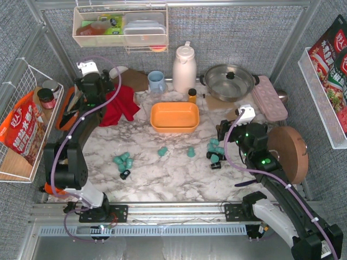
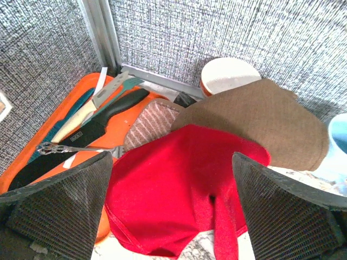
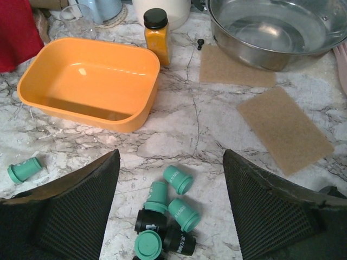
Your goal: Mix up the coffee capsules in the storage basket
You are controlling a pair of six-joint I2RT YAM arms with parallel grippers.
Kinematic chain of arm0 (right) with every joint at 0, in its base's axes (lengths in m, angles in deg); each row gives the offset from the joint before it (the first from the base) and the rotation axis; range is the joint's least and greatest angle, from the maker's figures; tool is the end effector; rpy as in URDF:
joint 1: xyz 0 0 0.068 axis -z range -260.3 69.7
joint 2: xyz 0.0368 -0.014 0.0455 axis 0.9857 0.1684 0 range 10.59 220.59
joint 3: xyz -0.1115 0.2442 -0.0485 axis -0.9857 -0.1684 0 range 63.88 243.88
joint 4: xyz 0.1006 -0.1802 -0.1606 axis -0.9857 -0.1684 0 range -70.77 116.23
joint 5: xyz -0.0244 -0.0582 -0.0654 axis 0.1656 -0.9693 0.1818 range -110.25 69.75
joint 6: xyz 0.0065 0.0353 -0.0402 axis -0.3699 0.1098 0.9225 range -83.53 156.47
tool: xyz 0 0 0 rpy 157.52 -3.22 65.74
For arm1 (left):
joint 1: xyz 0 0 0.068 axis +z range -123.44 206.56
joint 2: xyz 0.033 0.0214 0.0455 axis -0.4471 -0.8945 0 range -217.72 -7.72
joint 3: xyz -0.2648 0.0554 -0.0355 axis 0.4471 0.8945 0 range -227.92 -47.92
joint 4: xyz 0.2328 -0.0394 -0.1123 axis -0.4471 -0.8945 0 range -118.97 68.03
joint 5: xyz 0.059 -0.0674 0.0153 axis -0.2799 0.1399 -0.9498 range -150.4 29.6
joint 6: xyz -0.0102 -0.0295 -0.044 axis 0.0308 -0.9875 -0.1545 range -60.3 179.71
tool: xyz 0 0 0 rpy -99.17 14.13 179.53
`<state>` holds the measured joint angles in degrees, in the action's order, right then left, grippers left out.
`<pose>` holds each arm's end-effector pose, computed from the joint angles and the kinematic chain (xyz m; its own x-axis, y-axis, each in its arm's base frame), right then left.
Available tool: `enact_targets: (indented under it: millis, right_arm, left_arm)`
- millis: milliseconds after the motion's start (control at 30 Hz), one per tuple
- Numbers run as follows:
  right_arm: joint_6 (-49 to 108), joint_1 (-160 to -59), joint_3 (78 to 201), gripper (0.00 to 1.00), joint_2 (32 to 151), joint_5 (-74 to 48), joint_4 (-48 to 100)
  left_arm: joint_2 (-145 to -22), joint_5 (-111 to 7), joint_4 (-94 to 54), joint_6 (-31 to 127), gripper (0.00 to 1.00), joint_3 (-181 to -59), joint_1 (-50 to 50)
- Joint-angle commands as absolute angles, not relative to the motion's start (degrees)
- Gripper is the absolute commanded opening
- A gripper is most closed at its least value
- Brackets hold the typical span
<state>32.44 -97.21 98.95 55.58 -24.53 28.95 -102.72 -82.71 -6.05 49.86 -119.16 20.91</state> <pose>0.1861 0.0539 0.3033 -0.1352 0.0322 -0.9903 -0.2102 0.9758 0.0604 0.3966 -0.0256 0.3181 -0.0854 -0.1506 -0.9849 -0.3022 0.9459 -0.1184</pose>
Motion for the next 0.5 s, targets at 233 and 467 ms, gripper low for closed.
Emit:
enact_targets:
  millis: [233,467]
  right_arm:
    - [28.81,-97.27,105.38,0.89,56.52,-26.71,23.69]
    - [25.02,-98.11,111.96,0.82,56.22,-26.53,12.49]
  left_arm:
    - [-90.21,-76.52,-27.39,42.59,0.99,-119.75,20.71]
    - [-79.02,-68.76,-37.65,43.26,0.99,-116.06,16.01]
